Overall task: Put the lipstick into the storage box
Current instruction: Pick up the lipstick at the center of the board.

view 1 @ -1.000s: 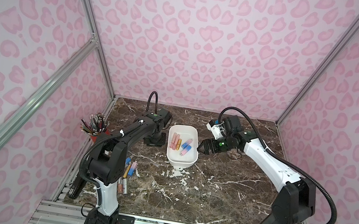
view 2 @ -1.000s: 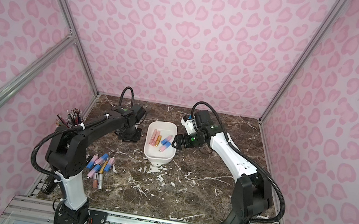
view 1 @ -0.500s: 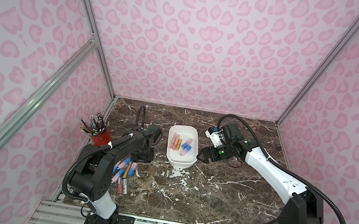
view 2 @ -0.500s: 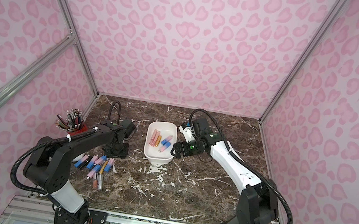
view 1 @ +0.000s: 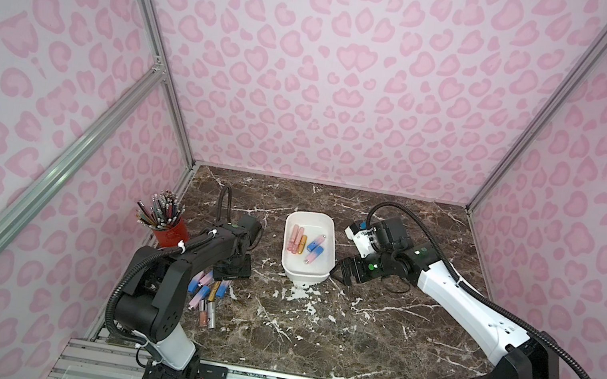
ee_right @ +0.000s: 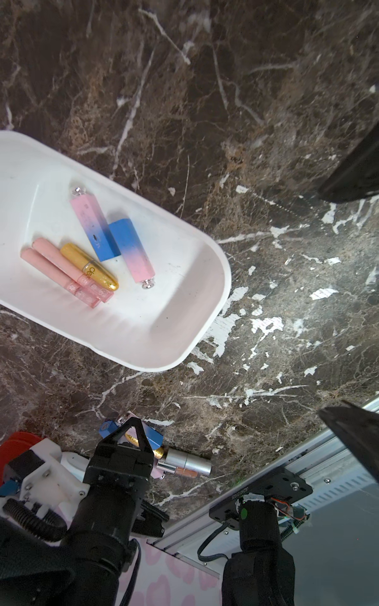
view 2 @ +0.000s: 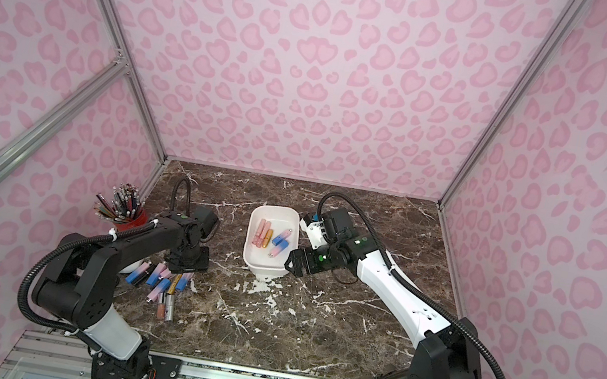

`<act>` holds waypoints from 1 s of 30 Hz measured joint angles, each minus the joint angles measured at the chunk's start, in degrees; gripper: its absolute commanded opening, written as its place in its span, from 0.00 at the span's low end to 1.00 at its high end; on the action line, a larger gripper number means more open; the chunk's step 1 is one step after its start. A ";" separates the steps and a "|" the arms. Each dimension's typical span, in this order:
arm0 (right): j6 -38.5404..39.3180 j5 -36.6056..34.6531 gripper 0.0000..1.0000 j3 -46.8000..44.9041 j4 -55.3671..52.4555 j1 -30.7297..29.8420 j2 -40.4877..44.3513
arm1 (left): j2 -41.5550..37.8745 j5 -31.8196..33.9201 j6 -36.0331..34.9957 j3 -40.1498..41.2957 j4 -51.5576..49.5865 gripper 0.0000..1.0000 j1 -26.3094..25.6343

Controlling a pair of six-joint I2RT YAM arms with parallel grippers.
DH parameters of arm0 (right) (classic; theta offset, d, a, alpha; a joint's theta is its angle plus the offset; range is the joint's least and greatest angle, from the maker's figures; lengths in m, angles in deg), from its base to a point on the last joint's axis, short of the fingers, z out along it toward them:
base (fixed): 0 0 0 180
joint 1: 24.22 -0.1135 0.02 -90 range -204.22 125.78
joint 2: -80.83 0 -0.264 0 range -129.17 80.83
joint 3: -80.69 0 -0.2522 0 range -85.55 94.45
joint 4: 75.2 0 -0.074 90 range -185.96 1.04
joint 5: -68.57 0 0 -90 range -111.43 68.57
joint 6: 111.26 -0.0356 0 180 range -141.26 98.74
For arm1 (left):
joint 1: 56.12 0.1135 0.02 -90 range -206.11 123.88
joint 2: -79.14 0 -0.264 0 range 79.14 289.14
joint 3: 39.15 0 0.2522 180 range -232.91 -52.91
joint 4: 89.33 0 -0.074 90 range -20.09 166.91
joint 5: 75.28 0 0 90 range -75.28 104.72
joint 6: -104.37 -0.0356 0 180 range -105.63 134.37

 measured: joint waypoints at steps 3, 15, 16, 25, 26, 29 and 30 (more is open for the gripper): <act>0.20 -1.81 0.99 1.44 -0.57 -2.12 -0.55 | 0.50 -0.44 -0.17 0.17 1.03 0.53 0.26; -0.46 -4.15 0.99 2.08 -1.31 -4.85 -1.01 | 2.21 -1.55 -1.70 1.86 2.91 0.53 0.85; -0.72 -4.13 0.99 2.08 -1.31 -4.90 -1.01 | 2.21 -1.55 -1.70 2.01 2.97 0.53 0.96; -1.29 -4.09 0.99 2.08 -1.31 -5.07 -1.53 | 2.45 -3.93 -1.95 3.19 5.14 0.17 1.03; -1.29 -4.09 0.99 2.12 -1.31 -5.07 -1.57 | 2.45 -3.96 -1.95 3.21 5.27 0.13 1.03; -1.27 -4.09 0.99 2.32 -1.42 -5.07 -1.70 | 2.45 -4.26 -1.97 3.08 5.20 0.03 1.03; -1.27 -4.09 0.99 2.38 -1.42 -5.07 -1.70 | 2.49 -4.31 -1.99 2.97 5.07 0.03 0.98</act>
